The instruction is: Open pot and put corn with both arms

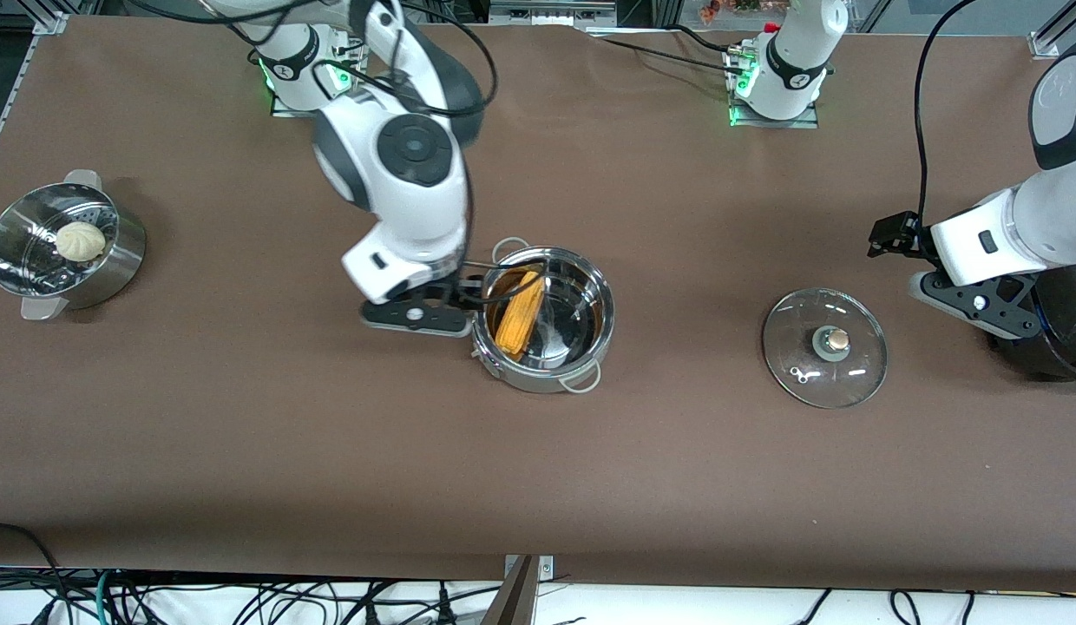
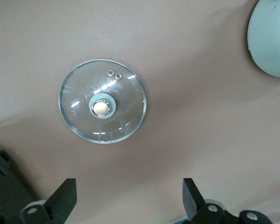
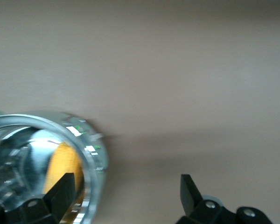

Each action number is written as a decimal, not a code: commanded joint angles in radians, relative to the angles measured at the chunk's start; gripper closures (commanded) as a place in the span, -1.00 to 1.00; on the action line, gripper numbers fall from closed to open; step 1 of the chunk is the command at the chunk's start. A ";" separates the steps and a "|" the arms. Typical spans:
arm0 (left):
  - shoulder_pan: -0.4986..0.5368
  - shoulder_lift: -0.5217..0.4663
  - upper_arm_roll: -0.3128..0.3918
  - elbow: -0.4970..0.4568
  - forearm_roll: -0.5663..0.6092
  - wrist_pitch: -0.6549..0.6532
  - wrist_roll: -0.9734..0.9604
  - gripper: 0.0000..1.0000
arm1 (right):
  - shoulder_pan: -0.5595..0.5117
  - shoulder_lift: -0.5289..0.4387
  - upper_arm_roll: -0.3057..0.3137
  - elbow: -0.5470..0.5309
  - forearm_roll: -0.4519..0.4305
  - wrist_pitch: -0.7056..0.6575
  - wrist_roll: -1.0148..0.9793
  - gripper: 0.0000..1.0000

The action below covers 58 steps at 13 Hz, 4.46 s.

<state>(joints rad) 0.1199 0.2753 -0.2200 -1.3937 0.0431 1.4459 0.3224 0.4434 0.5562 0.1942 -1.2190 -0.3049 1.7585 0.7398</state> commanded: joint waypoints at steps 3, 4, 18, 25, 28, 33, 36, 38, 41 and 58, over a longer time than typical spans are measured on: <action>0.001 0.012 -0.001 0.025 -0.011 -0.021 -0.006 -1.00 | -0.178 -0.097 -0.001 -0.025 0.111 -0.108 -0.259 -0.99; 0.000 0.010 -0.001 0.024 -0.008 -0.021 -0.008 -1.00 | -0.210 -0.110 -0.012 -0.025 0.118 -0.137 -0.310 -0.99; -0.002 0.007 -0.021 0.024 -0.011 -0.055 -0.229 -1.00 | -0.477 -0.355 -0.162 -0.275 0.342 0.006 -0.696 -0.99; -0.002 0.004 -0.021 0.027 -0.011 -0.055 -0.236 -1.00 | -0.488 -0.415 -0.191 -0.263 0.331 -0.160 -0.889 -0.99; -0.002 0.004 -0.019 0.029 -0.005 -0.055 -0.233 -1.00 | -0.485 -0.429 -0.213 -0.234 0.332 -0.246 -0.890 -1.00; -0.003 0.004 -0.021 0.030 -0.002 -0.055 -0.240 -1.00 | -0.451 -0.463 -0.226 -0.172 0.317 -0.407 -0.757 -0.99; -0.008 0.005 -0.016 0.033 0.000 -0.053 -0.263 -1.00 | -0.451 -0.447 -0.278 -0.188 0.409 -0.392 -0.758 -1.00; -0.020 -0.098 0.013 -0.084 0.004 0.139 -0.266 -1.00 | -0.451 -0.446 -0.277 -0.206 0.414 -0.355 -0.758 -0.99; -0.064 -0.198 0.103 -0.181 0.003 0.292 -0.269 -1.00 | -0.450 -0.449 -0.272 -0.206 0.409 -0.355 -0.760 -1.00; -0.132 -0.314 0.200 -0.317 -0.072 0.210 -0.358 -1.00 | -0.450 -0.437 -0.272 -0.209 0.313 -0.355 -0.815 -1.00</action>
<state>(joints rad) -0.0045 -0.0299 -0.0285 -1.7223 -0.0168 1.7004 -0.0220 -0.0122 0.1264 -0.0738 -1.4181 0.0253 1.3981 -0.0572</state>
